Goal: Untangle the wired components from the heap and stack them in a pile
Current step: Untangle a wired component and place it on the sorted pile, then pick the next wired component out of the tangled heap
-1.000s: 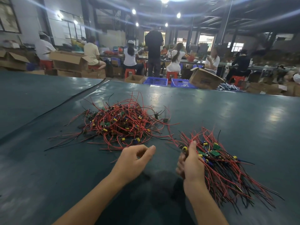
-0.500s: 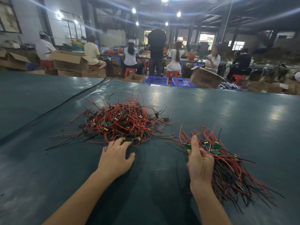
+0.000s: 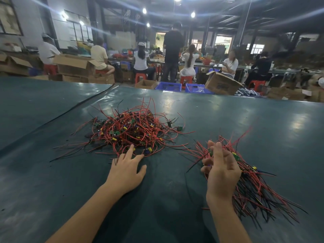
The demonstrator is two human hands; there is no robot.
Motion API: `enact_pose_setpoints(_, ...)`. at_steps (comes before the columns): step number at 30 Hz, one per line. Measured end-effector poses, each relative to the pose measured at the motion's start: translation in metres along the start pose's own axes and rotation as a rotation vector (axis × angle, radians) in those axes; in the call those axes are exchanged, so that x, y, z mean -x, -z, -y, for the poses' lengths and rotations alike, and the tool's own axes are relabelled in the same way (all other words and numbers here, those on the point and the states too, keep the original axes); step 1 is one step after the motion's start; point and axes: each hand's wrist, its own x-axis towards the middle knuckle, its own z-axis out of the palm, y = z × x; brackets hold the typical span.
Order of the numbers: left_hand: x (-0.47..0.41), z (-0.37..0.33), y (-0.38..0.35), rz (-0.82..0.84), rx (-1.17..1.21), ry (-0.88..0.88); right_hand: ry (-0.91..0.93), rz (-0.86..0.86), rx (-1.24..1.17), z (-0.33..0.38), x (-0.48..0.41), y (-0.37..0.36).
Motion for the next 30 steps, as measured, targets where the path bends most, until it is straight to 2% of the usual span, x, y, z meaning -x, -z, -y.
enact_pose_setpoints(3, 0.002, -0.001, 0.0, -0.057, 0.03, -0.007, 0.221, 0.002, 0.203, 0.001, 0.008, -0.005)
enact_pose_setpoints(6, 0.003, -0.002, 0.001, -0.104, 0.041, -0.036, 0.387, 0.024, 0.26, 0.003, 0.014, -0.008)
enact_pose_setpoints(10, 0.004, -0.002, 0.005, -0.14, 0.053, -0.07, 0.414, 0.085, 0.301, 0.001, 0.011, -0.006)
enact_pose_setpoints(15, 0.004, -0.002, 0.01, -0.151, 0.079, -0.065, 0.482, 0.11, 0.61, 0.001, 0.009, 0.001)
enact_pose_setpoints(19, 0.004, -0.004, 0.01, -0.155, 0.094, -0.042, 0.385, 0.131, 0.929, -0.001, 0.007, 0.007)
enact_pose_setpoints(24, 0.003, -0.002, 0.01, -0.152, 0.084, -0.03, 0.142, 0.294, 1.361, -0.003, 0.003, 0.009)
enact_pose_setpoints(26, 0.003, -0.003, 0.01, -0.135, 0.08, -0.029, 0.098, 0.341, 1.354, -0.002, 0.004, 0.008)
enact_pose_setpoints(30, 0.004, -0.006, 0.009, -0.095, 0.081, -0.07, 0.124, 0.408, 1.245, -0.004, 0.011, 0.005)
